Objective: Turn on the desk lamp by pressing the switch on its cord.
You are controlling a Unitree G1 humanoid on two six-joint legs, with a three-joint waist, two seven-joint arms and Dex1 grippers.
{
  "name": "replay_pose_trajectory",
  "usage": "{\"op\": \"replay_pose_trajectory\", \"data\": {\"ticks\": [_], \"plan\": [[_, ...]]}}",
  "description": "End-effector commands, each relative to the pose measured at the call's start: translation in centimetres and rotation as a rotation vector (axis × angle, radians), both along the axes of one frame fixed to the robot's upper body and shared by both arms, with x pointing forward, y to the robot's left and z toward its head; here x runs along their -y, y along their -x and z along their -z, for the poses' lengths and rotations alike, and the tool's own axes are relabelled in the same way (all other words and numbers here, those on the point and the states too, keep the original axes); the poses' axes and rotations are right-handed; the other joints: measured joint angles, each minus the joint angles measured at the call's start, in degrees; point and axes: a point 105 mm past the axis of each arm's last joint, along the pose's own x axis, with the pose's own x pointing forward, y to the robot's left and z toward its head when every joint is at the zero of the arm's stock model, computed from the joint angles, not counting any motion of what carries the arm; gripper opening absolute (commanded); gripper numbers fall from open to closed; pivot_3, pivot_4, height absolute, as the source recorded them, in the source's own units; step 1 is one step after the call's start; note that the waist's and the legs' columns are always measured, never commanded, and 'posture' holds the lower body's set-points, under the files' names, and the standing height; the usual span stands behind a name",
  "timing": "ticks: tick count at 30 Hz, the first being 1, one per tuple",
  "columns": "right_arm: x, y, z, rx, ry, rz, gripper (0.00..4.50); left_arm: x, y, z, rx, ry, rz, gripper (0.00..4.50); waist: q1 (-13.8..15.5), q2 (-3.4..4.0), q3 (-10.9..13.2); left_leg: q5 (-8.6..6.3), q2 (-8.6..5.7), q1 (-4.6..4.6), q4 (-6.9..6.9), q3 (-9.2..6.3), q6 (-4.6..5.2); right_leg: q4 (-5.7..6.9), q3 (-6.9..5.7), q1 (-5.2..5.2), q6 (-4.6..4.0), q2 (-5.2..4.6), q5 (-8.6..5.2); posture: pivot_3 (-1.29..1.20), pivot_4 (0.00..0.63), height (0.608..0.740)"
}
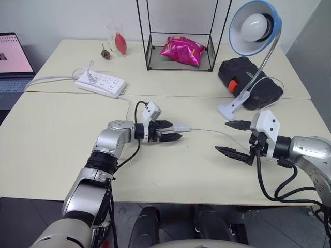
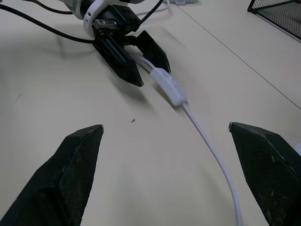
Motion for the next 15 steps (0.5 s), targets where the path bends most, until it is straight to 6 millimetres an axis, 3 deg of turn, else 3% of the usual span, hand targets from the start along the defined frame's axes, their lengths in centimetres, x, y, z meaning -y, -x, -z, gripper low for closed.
{"op": "replay_pose_trajectory", "data": {"ticks": [1,7,8,11,15], "plan": [[0.00,0.22,-1.18,0.049,-0.001,-0.003,4.50,0.49,-0.16,-0.63,0.028,-0.004,0.020,3.41,0.00,0.00,0.00,0.00,0.00,0.00,0.00,0.00,0.00,0.00,0.00,0.00,0.00,0.00,0.00,0.00,0.150,0.740],[-0.18,0.29,-1.15,0.047,-0.005,-0.009,4.50,0.98,-0.30,-0.28,0.046,-0.011,0.017,2.27,0.02,0.00,0.00,0.00,0.00,0.00,0.00,-0.01,0.00,0.00,-0.01,0.00,0.00,0.00,0.00,0.00,0.150,0.740],[-0.20,0.31,-1.14,0.046,-0.005,-0.011,4.50,1.10,-0.31,-0.20,0.054,-0.015,0.018,1.84,-0.01,0.00,0.00,0.00,0.00,0.00,0.00,0.00,0.00,0.00,0.00,0.00,0.00,-0.01,0.00,0.00,0.150,0.740],[-0.25,0.31,-1.10,0.044,-0.005,-0.013,4.50,1.33,-0.30,-0.10,0.078,-0.023,0.024,1.28,0.02,0.00,0.00,0.00,0.00,0.00,0.00,-0.02,0.00,0.00,-0.01,0.00,0.00,0.00,0.00,0.00,0.150,0.740],[-0.59,0.38,-1.28,-0.010,-0.089,0.009,4.50,0.98,-0.09,-0.16,0.135,-0.047,0.035,1.09,-0.01,0.00,0.00,0.00,0.00,0.01,0.00,-0.01,0.00,0.00,0.00,0.00,0.00,0.00,0.00,0.00,0.150,0.740]]}}
